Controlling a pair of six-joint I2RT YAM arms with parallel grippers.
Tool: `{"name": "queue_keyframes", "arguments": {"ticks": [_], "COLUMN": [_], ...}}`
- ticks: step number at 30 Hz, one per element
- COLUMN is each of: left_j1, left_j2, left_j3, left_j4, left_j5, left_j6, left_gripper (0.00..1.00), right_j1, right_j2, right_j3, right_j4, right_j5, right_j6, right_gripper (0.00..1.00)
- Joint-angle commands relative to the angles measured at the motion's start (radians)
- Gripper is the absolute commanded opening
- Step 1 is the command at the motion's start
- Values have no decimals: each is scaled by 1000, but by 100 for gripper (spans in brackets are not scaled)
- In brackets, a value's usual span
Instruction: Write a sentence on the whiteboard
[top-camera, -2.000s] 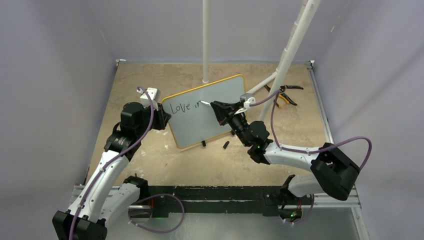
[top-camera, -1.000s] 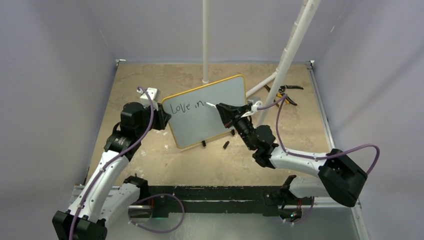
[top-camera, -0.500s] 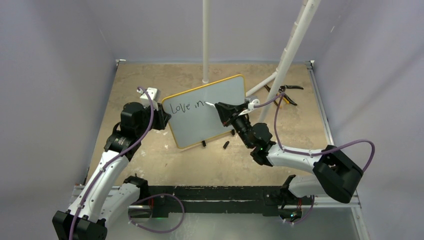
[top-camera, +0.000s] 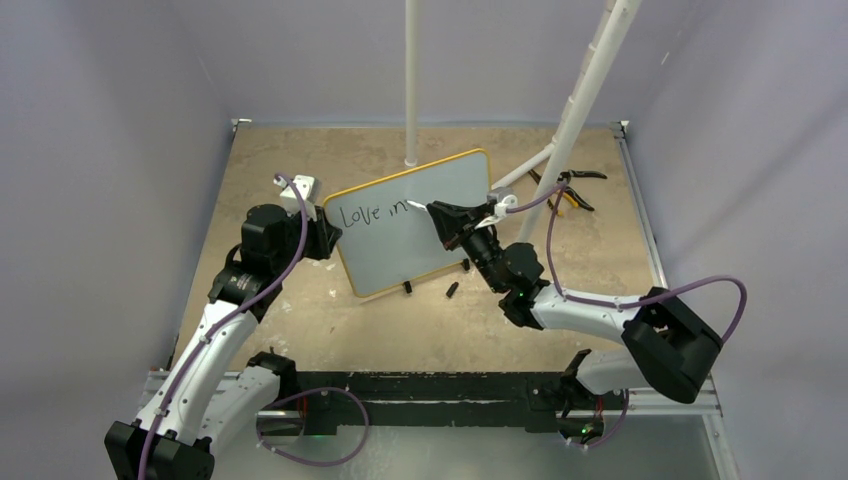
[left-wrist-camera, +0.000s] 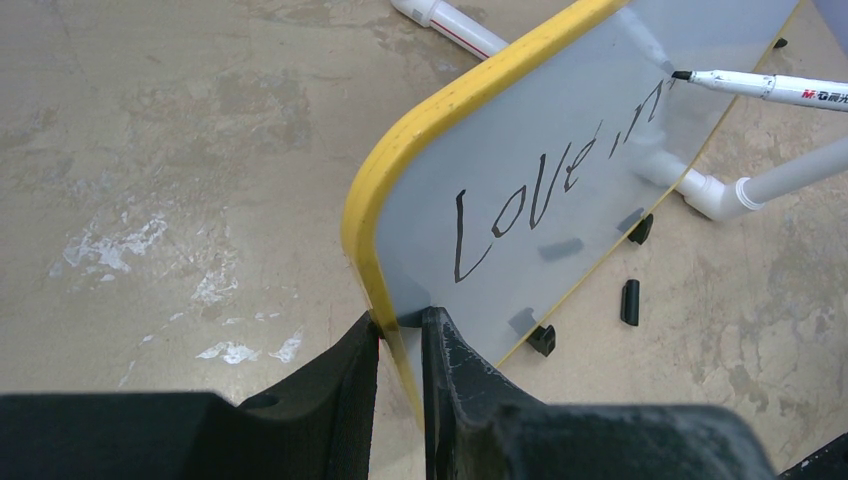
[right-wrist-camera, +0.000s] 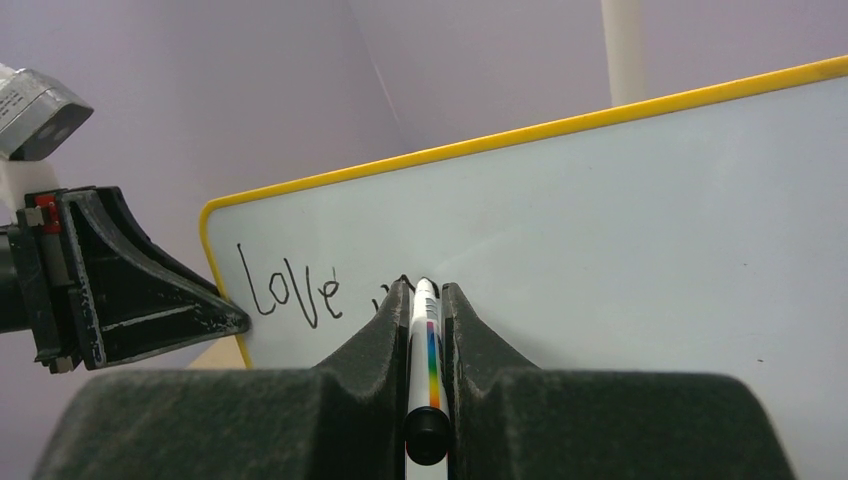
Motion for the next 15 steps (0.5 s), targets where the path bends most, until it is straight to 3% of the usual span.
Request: {"name": "queue_keyframes", "arguments": {"ticks": [1, 15], "left_j1": [3, 3], "left_j2": [1, 0], "left_j3": [-4, -5], "left_j4": [40, 40], "left_j5": [3, 6], "left_j6": [17, 15], "left_gripper": [11, 11], "right_j1": [-8, -8], "right_j2": [16, -12], "right_j3": [39, -48], "right_j4": [42, 5], "right_j5": [-29, 3], "right_j6": [-34, 3], "right_gripper": [0, 0]}}
